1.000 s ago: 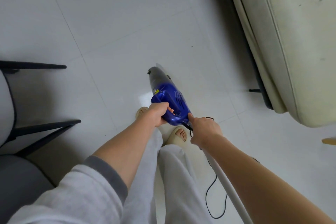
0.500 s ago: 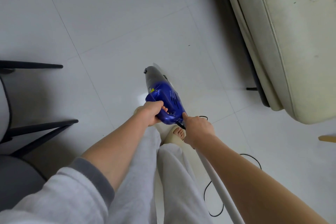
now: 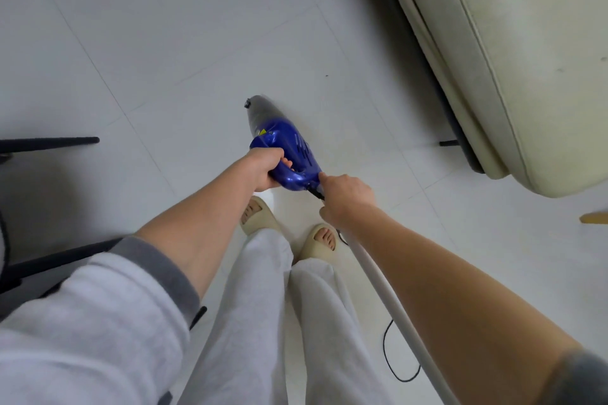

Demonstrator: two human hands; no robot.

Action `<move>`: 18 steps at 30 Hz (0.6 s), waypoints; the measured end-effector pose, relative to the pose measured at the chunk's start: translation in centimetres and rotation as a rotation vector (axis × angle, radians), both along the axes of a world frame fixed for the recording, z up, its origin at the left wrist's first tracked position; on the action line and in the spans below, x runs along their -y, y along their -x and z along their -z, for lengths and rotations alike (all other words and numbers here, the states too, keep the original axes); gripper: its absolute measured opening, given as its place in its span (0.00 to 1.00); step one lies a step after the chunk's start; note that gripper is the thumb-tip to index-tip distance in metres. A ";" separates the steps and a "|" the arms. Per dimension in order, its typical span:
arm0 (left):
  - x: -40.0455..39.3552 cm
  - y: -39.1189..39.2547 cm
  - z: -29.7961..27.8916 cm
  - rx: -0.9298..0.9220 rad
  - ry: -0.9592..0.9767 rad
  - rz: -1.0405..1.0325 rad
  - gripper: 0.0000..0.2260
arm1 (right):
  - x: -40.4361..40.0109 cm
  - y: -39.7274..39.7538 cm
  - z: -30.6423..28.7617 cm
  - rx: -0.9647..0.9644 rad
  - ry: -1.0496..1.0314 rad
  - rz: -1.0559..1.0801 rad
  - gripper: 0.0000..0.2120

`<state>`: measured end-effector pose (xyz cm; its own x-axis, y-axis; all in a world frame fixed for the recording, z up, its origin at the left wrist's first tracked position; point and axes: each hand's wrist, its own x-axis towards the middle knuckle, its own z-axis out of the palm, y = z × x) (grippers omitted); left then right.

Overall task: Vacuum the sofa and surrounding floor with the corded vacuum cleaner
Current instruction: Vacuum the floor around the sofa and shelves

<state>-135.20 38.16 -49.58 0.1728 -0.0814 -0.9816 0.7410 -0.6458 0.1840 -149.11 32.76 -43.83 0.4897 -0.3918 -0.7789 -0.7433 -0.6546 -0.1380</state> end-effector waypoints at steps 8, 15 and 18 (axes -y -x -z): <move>5.7 2.1 0.1 0.069 0.073 0.158 0.07 | 1.9 3.1 1.8 0.043 0.015 0.295 0.18; 10.0 7.2 0.8 0.028 0.113 0.282 0.07 | 4.3 8.0 2.9 0.010 0.013 0.467 0.18; 11.2 9.1 1.0 0.008 0.124 0.303 0.07 | 5.4 9.8 3.0 -0.014 0.025 0.476 0.20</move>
<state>-144.28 27.00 -50.54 0.1298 -0.2488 -0.9598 0.5171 -0.8090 0.2796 -158.94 27.34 -46.88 0.2413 -0.5885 -0.7717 -0.9629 -0.2443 -0.1148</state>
